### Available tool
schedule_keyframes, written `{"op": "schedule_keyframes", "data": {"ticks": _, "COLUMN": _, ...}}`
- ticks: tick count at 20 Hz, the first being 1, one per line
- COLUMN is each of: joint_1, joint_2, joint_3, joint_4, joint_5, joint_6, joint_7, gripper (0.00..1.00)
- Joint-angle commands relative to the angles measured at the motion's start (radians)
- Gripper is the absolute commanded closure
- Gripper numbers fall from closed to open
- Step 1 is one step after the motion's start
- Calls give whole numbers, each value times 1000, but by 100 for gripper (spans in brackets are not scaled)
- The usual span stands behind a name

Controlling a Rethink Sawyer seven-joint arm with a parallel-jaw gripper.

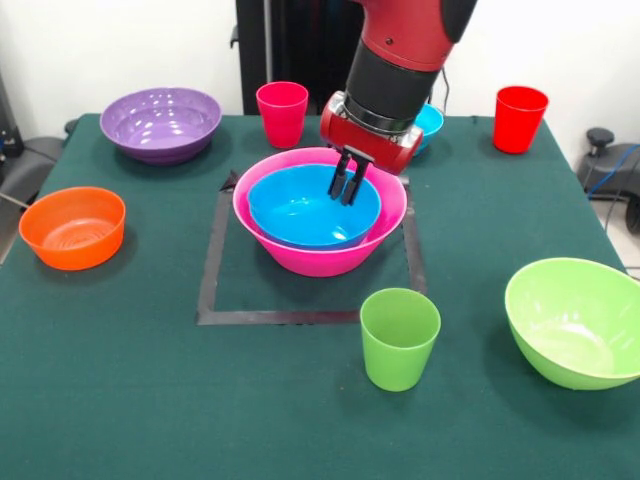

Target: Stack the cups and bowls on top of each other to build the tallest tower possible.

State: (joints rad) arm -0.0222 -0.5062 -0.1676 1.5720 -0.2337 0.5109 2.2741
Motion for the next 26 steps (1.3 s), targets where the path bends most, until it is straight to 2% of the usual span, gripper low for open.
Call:
{"op": "schedule_keyframes", "data": {"ticks": 1, "joint_1": 13, "joint_2": 25, "joint_3": 77, "joint_4": 10, "joint_5": 45, "joint_6": 16, "joint_7": 96, "gripper": 100}}
{"op": "schedule_keyframes", "data": {"ticks": 17, "joint_1": 50, "joint_2": 20, "joint_3": 70, "joint_4": 40, "joint_5": 99, "joint_6": 43, "joint_7": 104, "gripper": 100}}
{"op": "schedule_keyframes", "data": {"ticks": 26, "joint_1": -2, "joint_2": 38, "joint_3": 85, "joint_4": 15, "joint_5": 64, "joint_6": 18, "joint_7": 17, "gripper": 100}}
